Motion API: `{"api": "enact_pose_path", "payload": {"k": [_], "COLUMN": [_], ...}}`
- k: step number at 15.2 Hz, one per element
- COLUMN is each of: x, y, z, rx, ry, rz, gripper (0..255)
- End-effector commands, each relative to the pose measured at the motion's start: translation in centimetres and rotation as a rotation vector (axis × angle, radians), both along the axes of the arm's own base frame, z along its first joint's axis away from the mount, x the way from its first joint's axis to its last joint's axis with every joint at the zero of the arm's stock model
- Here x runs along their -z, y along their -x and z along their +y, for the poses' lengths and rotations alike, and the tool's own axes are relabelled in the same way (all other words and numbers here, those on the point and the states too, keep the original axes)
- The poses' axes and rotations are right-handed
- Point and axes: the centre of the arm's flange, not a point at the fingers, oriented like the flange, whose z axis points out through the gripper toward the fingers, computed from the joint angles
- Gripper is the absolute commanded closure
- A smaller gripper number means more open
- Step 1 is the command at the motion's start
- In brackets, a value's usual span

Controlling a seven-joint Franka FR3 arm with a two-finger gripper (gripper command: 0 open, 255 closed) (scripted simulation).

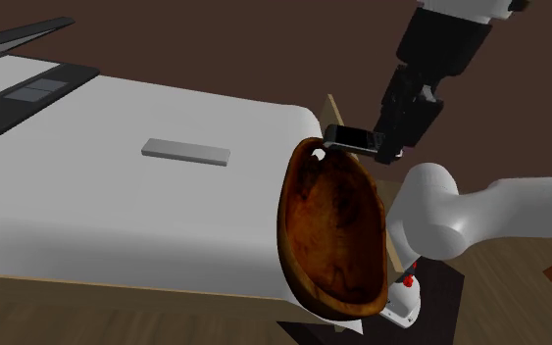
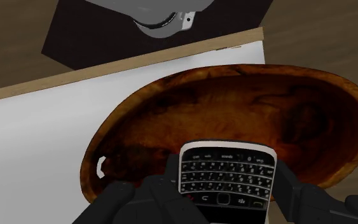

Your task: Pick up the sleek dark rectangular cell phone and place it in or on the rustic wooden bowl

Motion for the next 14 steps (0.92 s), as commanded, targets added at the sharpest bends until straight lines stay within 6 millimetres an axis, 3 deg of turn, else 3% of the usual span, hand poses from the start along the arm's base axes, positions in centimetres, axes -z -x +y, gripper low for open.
{"api": "enact_pose_path", "payload": {"k": [1, 14], "x": [0.5, 7.3], "y": [1.3, 1.3], "z": [0.8, 0.8], "rx": [0.0, 0.0], "ry": [0.0, 0.0], "rz": [0.001, 0.001], "gripper": [255, 255]}}
